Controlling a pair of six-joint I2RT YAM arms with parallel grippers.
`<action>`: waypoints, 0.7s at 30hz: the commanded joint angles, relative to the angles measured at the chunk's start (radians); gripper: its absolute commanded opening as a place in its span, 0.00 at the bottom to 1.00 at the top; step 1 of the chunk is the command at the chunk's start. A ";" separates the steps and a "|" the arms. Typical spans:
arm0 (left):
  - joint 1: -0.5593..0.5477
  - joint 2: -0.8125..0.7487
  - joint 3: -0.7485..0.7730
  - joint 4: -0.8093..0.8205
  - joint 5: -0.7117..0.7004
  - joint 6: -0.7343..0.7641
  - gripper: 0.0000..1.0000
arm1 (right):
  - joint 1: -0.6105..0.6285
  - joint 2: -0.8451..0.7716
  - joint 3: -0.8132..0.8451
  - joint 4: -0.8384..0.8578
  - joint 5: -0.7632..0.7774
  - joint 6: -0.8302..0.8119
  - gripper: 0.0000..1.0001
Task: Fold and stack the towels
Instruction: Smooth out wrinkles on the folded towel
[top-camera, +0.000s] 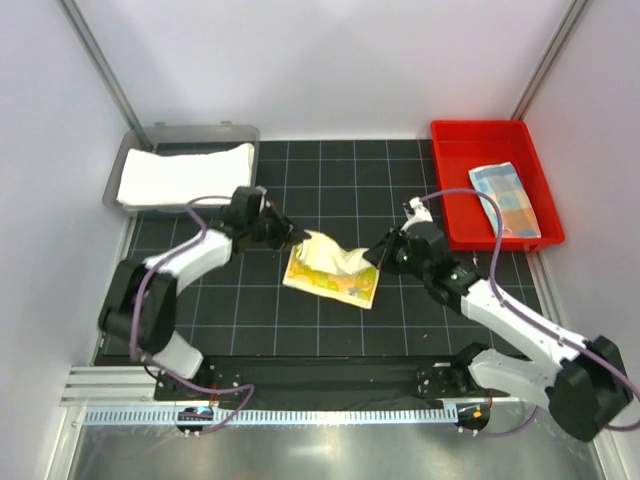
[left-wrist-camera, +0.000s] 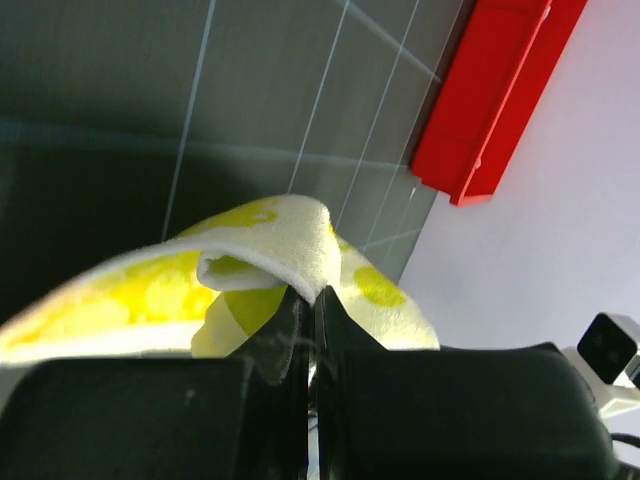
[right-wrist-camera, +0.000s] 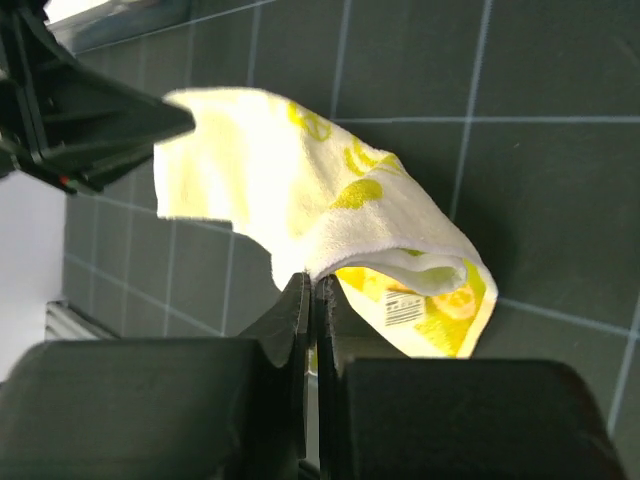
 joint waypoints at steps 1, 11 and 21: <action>0.047 0.180 0.182 0.059 0.105 0.106 0.00 | -0.060 0.089 0.087 0.106 0.047 -0.086 0.01; 0.133 0.484 0.426 -0.217 0.233 0.375 0.00 | -0.200 0.310 0.075 0.101 -0.217 -0.078 0.01; 0.133 0.624 0.591 -0.467 0.254 0.602 0.00 | -0.201 0.389 -0.004 0.204 -0.344 -0.006 0.01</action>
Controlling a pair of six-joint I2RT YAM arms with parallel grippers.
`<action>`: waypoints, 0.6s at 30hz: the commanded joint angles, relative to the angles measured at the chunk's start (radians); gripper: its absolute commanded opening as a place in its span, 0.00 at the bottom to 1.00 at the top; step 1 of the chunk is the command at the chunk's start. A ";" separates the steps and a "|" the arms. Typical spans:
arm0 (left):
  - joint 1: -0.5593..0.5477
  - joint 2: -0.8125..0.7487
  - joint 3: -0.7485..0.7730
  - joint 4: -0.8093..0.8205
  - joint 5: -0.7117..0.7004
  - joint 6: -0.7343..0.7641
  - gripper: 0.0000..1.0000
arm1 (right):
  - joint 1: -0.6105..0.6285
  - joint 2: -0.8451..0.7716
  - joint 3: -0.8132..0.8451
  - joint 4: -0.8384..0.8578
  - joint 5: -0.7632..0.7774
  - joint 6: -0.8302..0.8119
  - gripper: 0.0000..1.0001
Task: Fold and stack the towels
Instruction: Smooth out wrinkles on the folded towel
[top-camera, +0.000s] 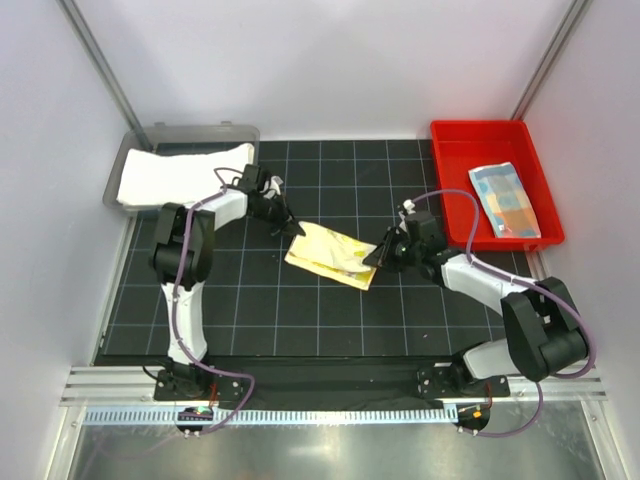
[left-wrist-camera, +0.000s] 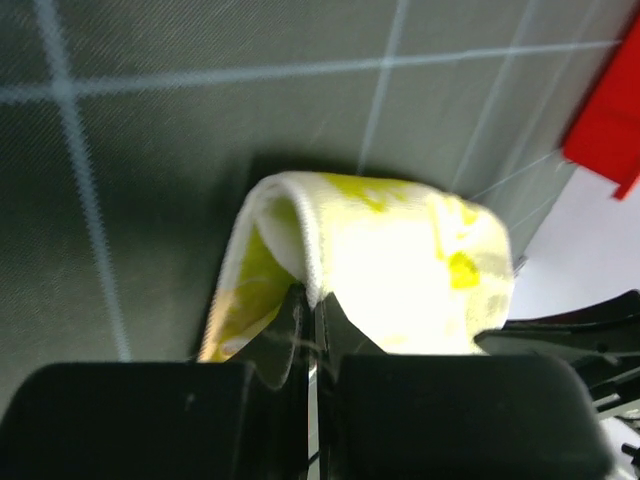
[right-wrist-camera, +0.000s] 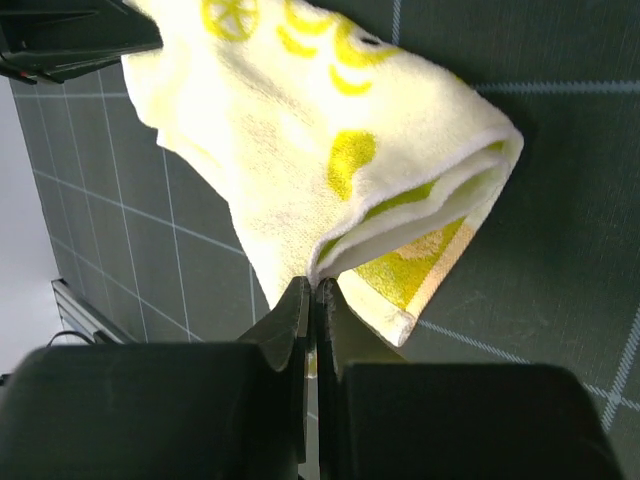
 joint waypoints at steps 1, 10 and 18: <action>0.004 0.012 0.041 -0.164 0.025 0.115 0.00 | 0.003 -0.007 -0.036 0.069 -0.061 0.033 0.01; 0.004 -0.038 0.078 -0.278 -0.061 0.195 0.32 | 0.003 -0.007 -0.140 0.129 -0.053 0.033 0.01; -0.008 -0.229 -0.022 -0.292 -0.142 0.206 0.49 | 0.002 -0.015 -0.143 0.078 -0.024 -0.022 0.01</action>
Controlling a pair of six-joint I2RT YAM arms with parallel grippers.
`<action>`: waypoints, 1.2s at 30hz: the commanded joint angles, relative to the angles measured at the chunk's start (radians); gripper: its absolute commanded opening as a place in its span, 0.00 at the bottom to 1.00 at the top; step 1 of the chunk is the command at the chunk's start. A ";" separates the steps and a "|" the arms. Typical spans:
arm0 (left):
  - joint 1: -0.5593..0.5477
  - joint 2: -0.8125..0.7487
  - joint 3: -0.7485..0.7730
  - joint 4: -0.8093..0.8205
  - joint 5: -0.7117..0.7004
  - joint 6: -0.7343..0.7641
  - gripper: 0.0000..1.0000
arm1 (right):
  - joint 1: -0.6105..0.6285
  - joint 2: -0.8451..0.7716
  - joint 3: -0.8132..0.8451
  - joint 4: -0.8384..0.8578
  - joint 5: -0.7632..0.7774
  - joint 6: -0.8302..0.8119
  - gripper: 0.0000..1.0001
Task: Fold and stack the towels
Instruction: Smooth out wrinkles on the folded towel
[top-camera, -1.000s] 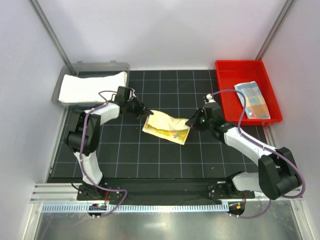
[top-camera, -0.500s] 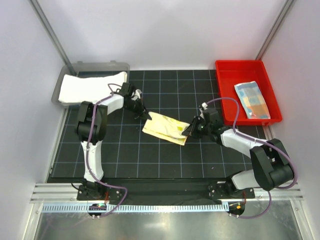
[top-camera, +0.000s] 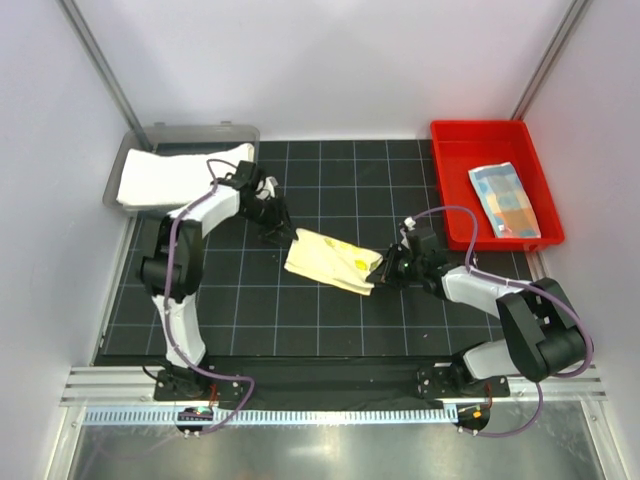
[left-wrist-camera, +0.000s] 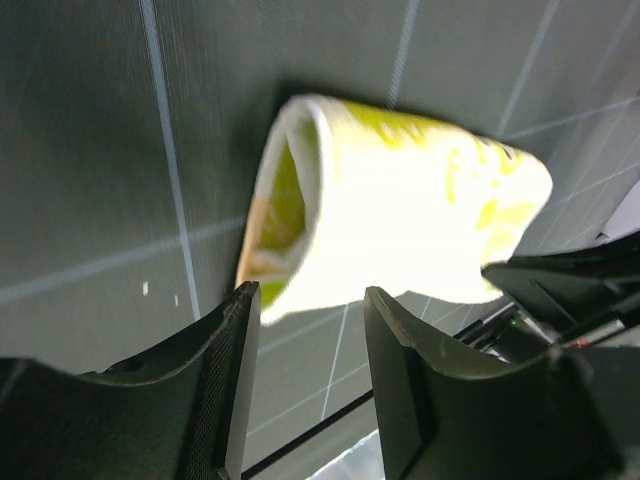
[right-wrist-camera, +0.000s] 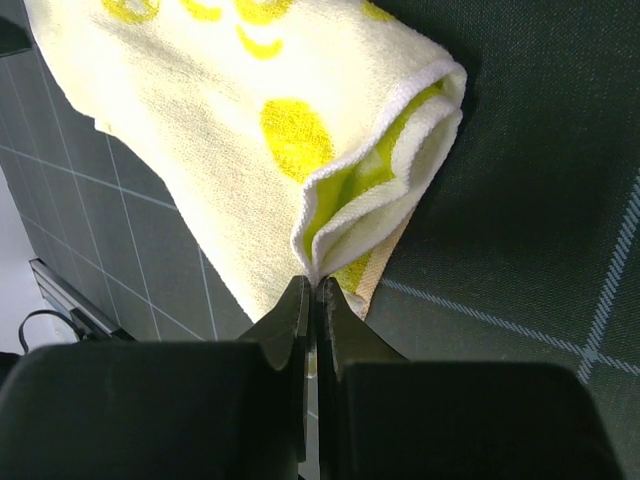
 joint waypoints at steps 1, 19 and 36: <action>-0.017 -0.171 -0.055 -0.023 -0.061 0.024 0.49 | 0.001 -0.026 0.000 0.004 0.017 -0.050 0.01; -0.143 -0.287 -0.441 0.431 -0.235 -0.183 0.37 | -0.025 -0.053 0.004 -0.050 0.013 -0.108 0.01; -0.143 -0.359 -0.526 0.408 -0.354 -0.286 0.42 | -0.025 -0.056 -0.002 -0.049 0.014 -0.103 0.01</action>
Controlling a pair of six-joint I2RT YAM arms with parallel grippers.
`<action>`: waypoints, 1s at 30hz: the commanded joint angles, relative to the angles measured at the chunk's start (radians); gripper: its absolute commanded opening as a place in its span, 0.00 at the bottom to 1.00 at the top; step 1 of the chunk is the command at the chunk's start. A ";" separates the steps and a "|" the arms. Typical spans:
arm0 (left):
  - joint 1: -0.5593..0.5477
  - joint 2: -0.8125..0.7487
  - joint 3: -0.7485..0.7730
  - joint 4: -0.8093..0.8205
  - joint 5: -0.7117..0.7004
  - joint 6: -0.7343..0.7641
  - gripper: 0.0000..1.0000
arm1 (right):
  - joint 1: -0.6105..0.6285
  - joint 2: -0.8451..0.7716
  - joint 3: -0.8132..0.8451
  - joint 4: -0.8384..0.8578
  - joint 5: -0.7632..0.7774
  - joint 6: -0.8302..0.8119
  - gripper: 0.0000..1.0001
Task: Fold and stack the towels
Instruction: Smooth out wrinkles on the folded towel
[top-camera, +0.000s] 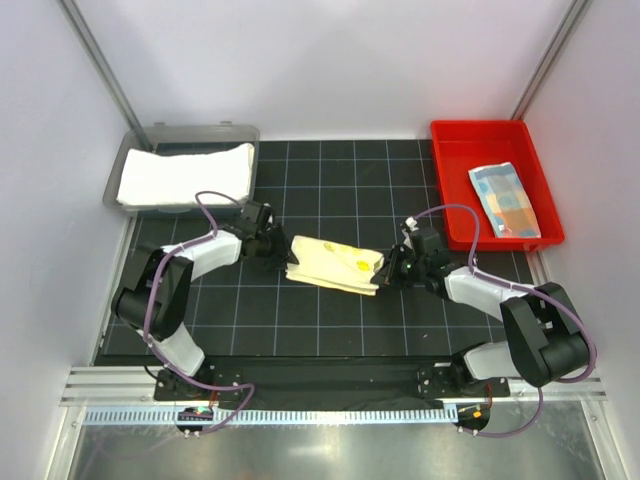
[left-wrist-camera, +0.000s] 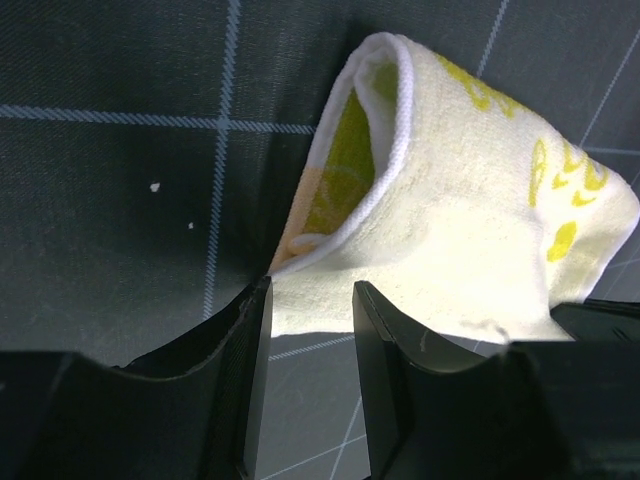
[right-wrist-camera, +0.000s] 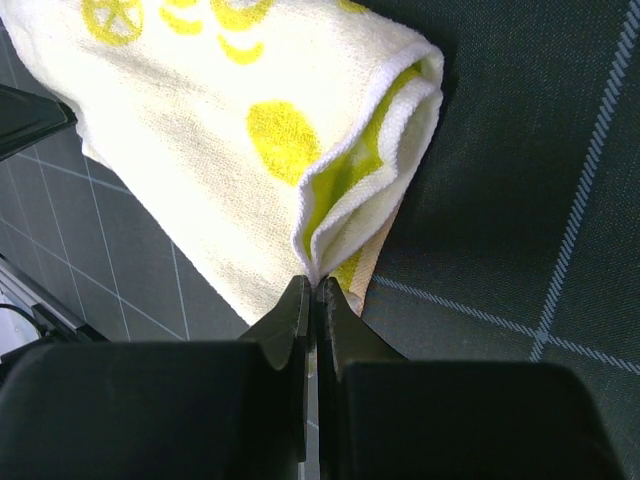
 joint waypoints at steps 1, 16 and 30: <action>0.001 -0.039 -0.006 -0.001 -0.056 -0.017 0.41 | -0.002 -0.028 -0.001 0.002 0.001 -0.018 0.01; -0.019 -0.019 -0.015 0.010 -0.038 -0.001 0.39 | -0.002 -0.030 -0.015 0.008 -0.002 -0.017 0.01; -0.025 -0.020 0.057 -0.111 -0.048 0.010 0.00 | -0.001 -0.051 0.011 -0.049 0.001 -0.021 0.01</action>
